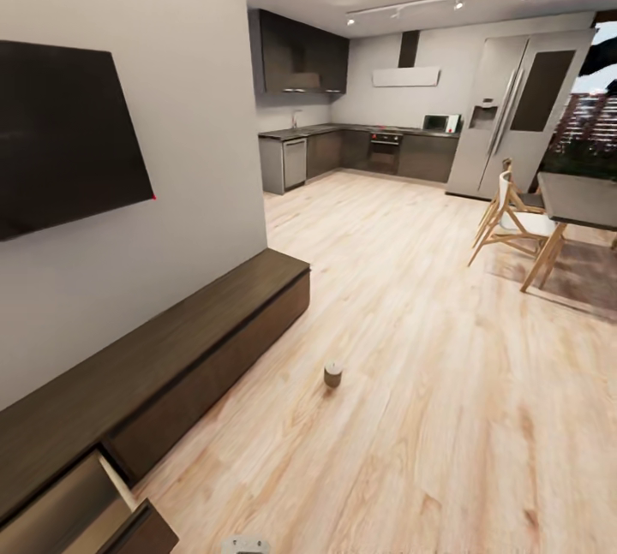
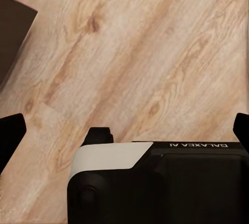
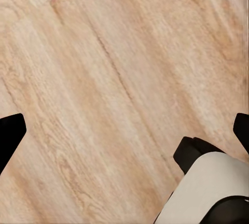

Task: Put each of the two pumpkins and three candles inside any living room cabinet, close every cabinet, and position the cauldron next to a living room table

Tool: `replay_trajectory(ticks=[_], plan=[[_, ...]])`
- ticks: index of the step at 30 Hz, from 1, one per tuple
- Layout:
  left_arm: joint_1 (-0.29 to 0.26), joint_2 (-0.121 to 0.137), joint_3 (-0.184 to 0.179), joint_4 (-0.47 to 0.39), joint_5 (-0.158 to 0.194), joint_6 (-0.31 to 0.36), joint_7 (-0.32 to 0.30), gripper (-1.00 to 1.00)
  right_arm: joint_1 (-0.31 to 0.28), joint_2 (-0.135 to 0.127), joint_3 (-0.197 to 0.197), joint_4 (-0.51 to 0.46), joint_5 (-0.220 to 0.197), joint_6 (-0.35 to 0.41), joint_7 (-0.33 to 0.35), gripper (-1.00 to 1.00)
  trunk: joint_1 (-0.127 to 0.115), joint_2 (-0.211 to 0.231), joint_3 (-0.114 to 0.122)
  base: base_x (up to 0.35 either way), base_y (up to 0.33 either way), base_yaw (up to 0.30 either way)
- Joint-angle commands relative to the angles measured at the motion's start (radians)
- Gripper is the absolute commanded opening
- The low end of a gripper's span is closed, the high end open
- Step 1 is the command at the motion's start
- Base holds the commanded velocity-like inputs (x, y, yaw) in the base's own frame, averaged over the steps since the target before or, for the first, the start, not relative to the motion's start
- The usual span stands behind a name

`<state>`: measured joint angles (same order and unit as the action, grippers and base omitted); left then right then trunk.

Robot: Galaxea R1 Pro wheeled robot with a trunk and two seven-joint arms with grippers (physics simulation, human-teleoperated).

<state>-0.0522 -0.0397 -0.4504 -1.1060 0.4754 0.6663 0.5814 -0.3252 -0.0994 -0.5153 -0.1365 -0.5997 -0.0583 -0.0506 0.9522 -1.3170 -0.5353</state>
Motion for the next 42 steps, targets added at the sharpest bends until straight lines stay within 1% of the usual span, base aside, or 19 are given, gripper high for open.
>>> replay_trajectory(ticks=[1,8,13,14,16,18,19,21,23,24,25,27,28,29,30,31,34,36,42], plan=[[0.0,0.0,0.0,0.0,0.0,0.0,0.0,1.0,0.0,0.0,0.0,0.0,0.001,0.0,0.0,1.0,0.0,0.0,0.0,0.001,-0.001,-0.287],[0.0,0.001,0.0,0.0,0.001,0.002,-0.001,1.0,0.0,0.0,0.0,0.0,0.005,0.0,-0.001,1.0,0.0,0.0,0.0,0.0,0.0,-0.287],[0.0,0.005,0.004,0.0,0.01,0.006,-0.004,1.0,0.0,0.0,0.0,0.0,0.006,0.001,-0.001,1.0,0.0,0.0,0.0,0.0,0.0,-0.287],[0.0,0.006,0.006,0.0,0.012,0.008,-0.016,1.0,0.0,0.0,0.0,0.0,0.007,0.001,-0.001,1.0,0.0,0.0,0.0,0.0,0.0,-0.287],[-0.001,0.007,0.009,0.0,0.011,0.02,-0.075,1.0,0.0,0.0,0.0,0.0,0.007,0.001,-0.002,1.0,0.0,0.0,0.0,0.0,0.0,-0.287],[-0.001,0.012,0.02,-0.002,0.009,0.042,-0.171,1.0,0.0,0.0,0.0,0.0,0.007,0.001,-0.001,1.0,0.0,0.0,0.0,0.0,0.0,-0.287],[-0.001,0.017,0.034,-0.003,0.008,0.053,-0.22,1.0,0.0,0.0,0.001,0.0,0.008,0.001,0.0,1.0,0.0,0.0,0.0,0.0,0.0,-0.287],[-0.001,0.026,0.08,-0.005,0.004,0.066,-0.3,1.0,0.0,0.001,0.004,-0.001,0.009,0.0,0.0,1.0,0.0,0.0,0.0,0.0,0.0,-0.287],[-0.004,0.034,0.129,-0.006,0.002,0.071,-0.346,1.0,0.0,0.005,0.008,-0.001,0.012,-0.001,0.0,1.0,0.0,0.0,0.0,0.0,0.0,-0.287],[-0.008,0.04,0.157,-0.007,0.001,0.072,-0.363,1.0,0.0,0.01,0.032,-0.001,0.021,-0.001,-0.001,1.0,0.0,0.0,0.0,0.0,0.0,-0.287],[-0.01,0.046,0.169,-0.008,0.0,0.07,-0.368,1.0,0.0,0.012,0.063,-0.001,0.034,-0.002,-0.002,1.0,0.0,0.0,0.0,0.0,0.0,-0.286],[-0.014,0.053,0.181,-0.008,-0.006,0.063,-0.367,1.0,0.0,0.016,0.143,-0.002,0.057,-0.005,-0.006,1.0,0.0,0.0,0.0,0.0,0.0,-0.242],[-0.016,0.055,0.185,-0.005,-0.014,0.057,-0.365,1.0,0.0,0.017,0.174,-0.002,0.064,-0.007,-0.008,1.0,0.0,0.0,0.0,0.017,0.0,-0.154],[-0.018,0.056,0.187,-0.004,-0.019,0.054,-0.365,1.0,0.0,0.018,0.186,-0.002,0.066,-0.008,-0.009,1.0,0.0,0.0,0.0,0.036,0.0,-0.123],[-0.02,0.057,0.189,-0.002,-0.032,0.049,-0.364,1.0,0.0,0.019,0.203,-0.007,0.069,-0.009,-0.009,1.0,0.0,0.0,0.0,0.095,0.0,-0.079],[-0.022,0.056,0.191,0.002,-0.046,0.045,-0.363,1.0,0.0,0.02,0.215,-0.017,0.071,-0.009,-0.01,1.0,0.0,0.0,0.0,0.168,-0.005,-0.05],[-0.025,0.052,0.193,0.02,-0.07,0.039,-0.362,1.0,0.0,0.024,0.229,-0.049,0.073,-0.009,-0.01,1.0,0.0,0.0,0.0,0.234,-0.039,-0.029],[-0.026,0.048,0.194,0.039,-0.086,-0.006,-0.361,1.0,0.0,0.029,0.237,-0.077,0.075,-0.009,-0.011,1.0,0.0,0.0,0.0,0.296,-0.123,-0.007],[-0.026,0.046,0.193,0.044,-0.09,-0.022,-0.361,1.0,0.0,0.03,0.239,-0.084,0.075,-0.009,-0.011,1.0,0.0,0.0,0.0,0.294,-0.188,-0.001]])
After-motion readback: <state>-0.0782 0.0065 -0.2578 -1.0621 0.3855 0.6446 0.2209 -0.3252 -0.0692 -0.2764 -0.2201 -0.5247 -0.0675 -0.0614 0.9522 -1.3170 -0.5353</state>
